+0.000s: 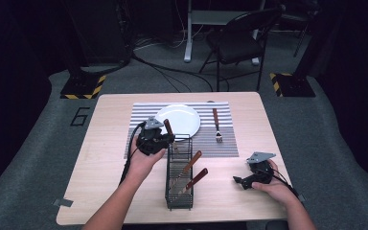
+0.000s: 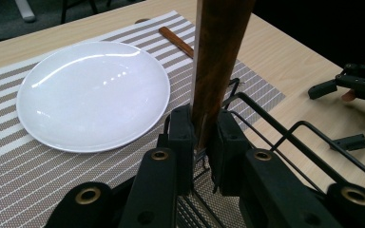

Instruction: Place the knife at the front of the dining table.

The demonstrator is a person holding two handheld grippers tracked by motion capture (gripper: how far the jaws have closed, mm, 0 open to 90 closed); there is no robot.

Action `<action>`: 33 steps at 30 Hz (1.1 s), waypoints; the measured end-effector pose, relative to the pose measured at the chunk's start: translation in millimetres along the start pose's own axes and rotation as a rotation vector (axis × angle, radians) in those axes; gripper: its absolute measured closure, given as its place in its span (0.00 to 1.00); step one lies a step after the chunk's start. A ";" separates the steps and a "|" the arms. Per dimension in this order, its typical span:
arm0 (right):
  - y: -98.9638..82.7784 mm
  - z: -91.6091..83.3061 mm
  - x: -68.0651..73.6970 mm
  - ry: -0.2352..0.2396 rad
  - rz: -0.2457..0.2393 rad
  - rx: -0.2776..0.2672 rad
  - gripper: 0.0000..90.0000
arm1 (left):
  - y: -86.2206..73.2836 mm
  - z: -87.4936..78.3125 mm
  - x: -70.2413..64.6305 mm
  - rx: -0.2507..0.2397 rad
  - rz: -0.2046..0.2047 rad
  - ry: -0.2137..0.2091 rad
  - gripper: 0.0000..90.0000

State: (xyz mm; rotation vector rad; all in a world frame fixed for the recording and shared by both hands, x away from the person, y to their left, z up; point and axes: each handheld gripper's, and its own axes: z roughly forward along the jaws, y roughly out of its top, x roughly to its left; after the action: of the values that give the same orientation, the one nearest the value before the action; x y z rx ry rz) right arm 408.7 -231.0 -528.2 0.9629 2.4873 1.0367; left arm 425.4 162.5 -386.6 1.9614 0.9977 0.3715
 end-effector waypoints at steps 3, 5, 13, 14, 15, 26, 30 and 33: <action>0.0 0.1 -0.1 0.001 0.000 0.000 0.00 | 3.1 -2.9 0.2 0.006 0.003 -0.007 0.89; 0.0 0.1 0.0 0.001 0.001 0.000 0.00 | 4.8 -4.5 0.4 0.006 0.003 -0.012 0.89; 0.0 0.1 0.0 0.001 0.001 0.000 0.00 | 11.6 -12.5 0.2 0.006 0.003 -0.029 0.89; 0.0 0.1 0.0 0.001 0.001 0.000 0.00 | 11.6 -12.5 0.2 0.006 0.003 -0.029 0.89; 0.0 0.1 0.0 0.000 0.001 0.000 0.00 | 13.8 -15.1 0.2 0.011 0.007 -0.031 0.89; 0.0 0.1 -0.1 0.001 0.000 0.000 0.00 | 24.7 -28.2 -1.2 0.002 0.019 -0.036 0.89; 0.0 0.1 -0.1 0.001 0.000 -0.001 0.00 | 30.1 -36.4 -0.2 -0.013 0.017 -0.047 0.89; 0.0 0.1 -0.1 0.001 0.000 0.000 0.00 | 32.8 -40.2 0.1 -0.015 0.021 -0.046 0.89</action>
State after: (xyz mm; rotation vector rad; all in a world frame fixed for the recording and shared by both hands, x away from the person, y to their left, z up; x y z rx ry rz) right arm 408.8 -231.1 -528.2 0.9629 2.4877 1.0378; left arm 418.2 176.1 -337.0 1.9595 0.9433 0.3423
